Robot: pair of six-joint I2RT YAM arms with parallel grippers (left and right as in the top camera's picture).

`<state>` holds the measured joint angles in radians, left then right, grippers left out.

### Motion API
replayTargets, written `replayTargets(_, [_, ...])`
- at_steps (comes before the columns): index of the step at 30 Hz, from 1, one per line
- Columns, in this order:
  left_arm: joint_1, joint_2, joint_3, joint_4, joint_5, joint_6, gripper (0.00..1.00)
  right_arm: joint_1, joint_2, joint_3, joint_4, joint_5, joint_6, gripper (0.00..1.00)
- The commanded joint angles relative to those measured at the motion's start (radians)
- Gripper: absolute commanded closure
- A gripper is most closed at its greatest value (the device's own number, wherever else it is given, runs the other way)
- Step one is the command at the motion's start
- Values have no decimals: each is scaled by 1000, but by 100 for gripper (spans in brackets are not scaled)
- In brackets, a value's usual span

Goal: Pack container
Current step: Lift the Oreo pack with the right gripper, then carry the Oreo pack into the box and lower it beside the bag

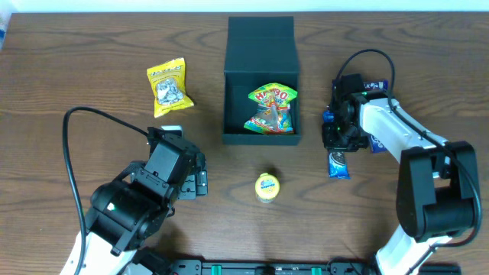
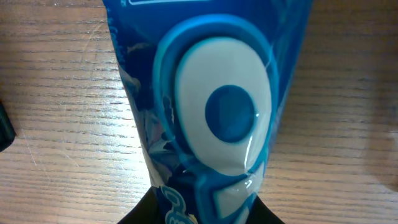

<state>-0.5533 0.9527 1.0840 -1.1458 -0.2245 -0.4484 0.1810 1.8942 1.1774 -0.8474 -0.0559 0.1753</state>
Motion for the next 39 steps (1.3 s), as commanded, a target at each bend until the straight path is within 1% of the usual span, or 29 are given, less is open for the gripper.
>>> replayTargets(1, [3, -2, -2, -3, -18, -8, 5, 10, -6, 4, -9, 3, 3, 89])
replayTargets(6, [3, -2, -2, -3, -18, -8, 5, 9, -59, 4, -14, 3, 3, 93])
replayTargets(8, [3, -2, -2, -3, -18, -8, 5, 9, -87, 4, -22, 3, 3, 98])
replayTargets(12, [3, -2, -2, -3, -18, -8, 5, 10, -163, 4, -60, 3, 7, 99])
replayTargets(14, [3, -2, -2, -3, -18, -8, 5, 15, -212, 5, -87, 3, 54, 99])
replayTargets(19, [3, -2, -2, -3, -18, -8, 4, 70, -365, 30, -161, -25, 250, 99])
replayTargets(22, [3, -2, -2, -3, -18, -8, 5, 151, -429, 108, -221, -31, 329, 99])
replayTargets(24, [3, -2, -2, -3, -18, -8, 5, 208, -433, 186, -256, -31, 373, 99])
replayTargets(26, [3, -2, -2, -3, -18, -8, 4, 262, -417, 266, -260, -31, 411, 98])
replayTargets(29, [3, -2, -2, -3, -18, -8, 5, 306, -362, 360, -248, -31, 440, 98])
replayTargets(33, [3, -2, -2, -3, -18, -8, 5, 327, -220, 485, -244, -50, 460, 98])
replayTargets(36, [3, -2, -2, -3, -18, -8, 5, 336, -90, 587, -240, -133, 457, 98])
replayTargets(39, [3, -2, -2, -3, -18, -8, 4, 347, 27, 691, -243, -205, 423, 98])
